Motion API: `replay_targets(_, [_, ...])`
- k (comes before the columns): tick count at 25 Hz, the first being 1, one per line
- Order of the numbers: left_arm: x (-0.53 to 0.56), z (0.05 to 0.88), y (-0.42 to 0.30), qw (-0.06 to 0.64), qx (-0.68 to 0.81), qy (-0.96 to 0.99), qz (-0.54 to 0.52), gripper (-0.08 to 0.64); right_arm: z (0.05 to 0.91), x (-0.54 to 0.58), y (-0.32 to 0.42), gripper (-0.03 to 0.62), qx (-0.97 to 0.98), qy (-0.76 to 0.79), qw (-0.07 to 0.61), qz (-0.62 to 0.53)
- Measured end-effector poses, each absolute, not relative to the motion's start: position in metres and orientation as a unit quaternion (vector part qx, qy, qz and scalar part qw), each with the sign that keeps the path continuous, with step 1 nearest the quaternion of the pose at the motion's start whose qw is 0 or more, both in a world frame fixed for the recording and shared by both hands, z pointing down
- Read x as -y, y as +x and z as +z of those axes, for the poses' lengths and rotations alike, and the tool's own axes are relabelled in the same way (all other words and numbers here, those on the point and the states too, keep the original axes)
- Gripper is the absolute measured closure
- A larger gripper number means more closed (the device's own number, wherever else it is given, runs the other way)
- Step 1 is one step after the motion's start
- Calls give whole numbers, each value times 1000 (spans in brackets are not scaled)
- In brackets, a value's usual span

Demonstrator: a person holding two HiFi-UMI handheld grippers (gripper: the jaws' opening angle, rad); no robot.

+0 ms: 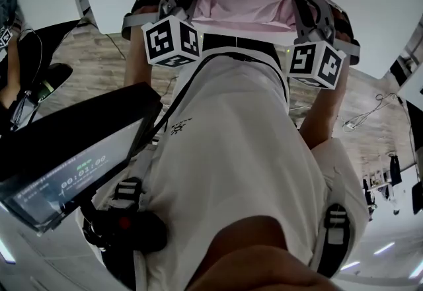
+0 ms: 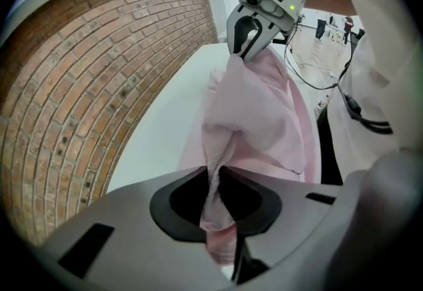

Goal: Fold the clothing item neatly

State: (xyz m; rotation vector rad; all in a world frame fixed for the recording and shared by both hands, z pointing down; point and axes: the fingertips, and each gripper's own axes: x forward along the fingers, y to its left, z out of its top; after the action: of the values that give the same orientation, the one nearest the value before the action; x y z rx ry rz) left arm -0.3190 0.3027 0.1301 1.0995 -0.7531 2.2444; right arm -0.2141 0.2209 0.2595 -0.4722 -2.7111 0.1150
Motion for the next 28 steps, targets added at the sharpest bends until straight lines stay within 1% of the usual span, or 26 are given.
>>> replay_targets(8, [-265,144,-378,217,291,386,848,508,287,-183,-267,541,973,-119,197,27])
replay_targets(13, [-275,165,-423,191,303,364,860,508,306,-191,-303,540,971,-111,210,30])
replay_targets(19, [-287,184,-439,147,333,360,859,508,324,-201,-320,540,971,-95,217,44])
replay_targets(20, [-285,184,-439,138,340,361,857,507,326,-200,-321,527,971,-87,216,47])
replay_targets(21, [-282,181,-439,129,347,362,855,489,326,-196,-321,503,973,-78,214,49])
replay_targets(22, [-276,176,-437,121,356,363,853,473,324,-191,-319,465,974,-68,210,52])
replay_targets(23, [-269,168,-434,113,366,364,849,466,321,-183,-317,444,975,-59,205,55])
replay_targets(28, [-245,128,-407,85,390,367,840,466,288,-165,-291,445,982,-46,172,66])
